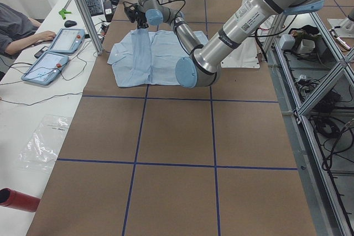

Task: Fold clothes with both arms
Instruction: 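Carry the cuff with the left gripper across the shirt toward the collar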

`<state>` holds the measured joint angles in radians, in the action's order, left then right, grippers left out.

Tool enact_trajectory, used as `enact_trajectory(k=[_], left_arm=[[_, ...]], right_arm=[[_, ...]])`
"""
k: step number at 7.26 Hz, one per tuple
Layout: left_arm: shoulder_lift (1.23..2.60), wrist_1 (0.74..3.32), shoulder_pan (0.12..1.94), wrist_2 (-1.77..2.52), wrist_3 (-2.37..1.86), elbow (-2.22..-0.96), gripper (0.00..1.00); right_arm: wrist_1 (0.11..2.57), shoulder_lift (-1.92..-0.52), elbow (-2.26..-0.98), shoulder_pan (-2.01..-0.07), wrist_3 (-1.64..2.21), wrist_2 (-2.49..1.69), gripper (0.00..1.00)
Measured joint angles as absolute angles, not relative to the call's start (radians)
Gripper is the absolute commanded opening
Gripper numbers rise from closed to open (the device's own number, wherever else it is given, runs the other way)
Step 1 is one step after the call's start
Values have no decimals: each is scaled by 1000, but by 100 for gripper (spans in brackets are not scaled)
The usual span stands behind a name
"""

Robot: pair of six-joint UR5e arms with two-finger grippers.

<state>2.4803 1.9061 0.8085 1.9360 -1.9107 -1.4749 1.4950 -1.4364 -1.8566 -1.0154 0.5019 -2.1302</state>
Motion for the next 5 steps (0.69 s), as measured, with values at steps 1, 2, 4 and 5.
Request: enact_trajectory(k=[1,2,4,5], left_arm=[[2494,1941,773,1896,-1969,-1455,0],[2506,1983,748,1862,-2004,-1428,0],[2551,2088,709,1802,-2042,-1311,0],[2566,2139,678,1755,-2048,-1248,0]], right_arm=[[1489,-1442,-1853,-1016,502,-2136,100],[1487,-1443,-1851,-1016,502,-2139,100],[1487,-1442,-1850,-1016,502,-2142,100],[1486,-1440,-1850,-1016,502,-2142,100]])
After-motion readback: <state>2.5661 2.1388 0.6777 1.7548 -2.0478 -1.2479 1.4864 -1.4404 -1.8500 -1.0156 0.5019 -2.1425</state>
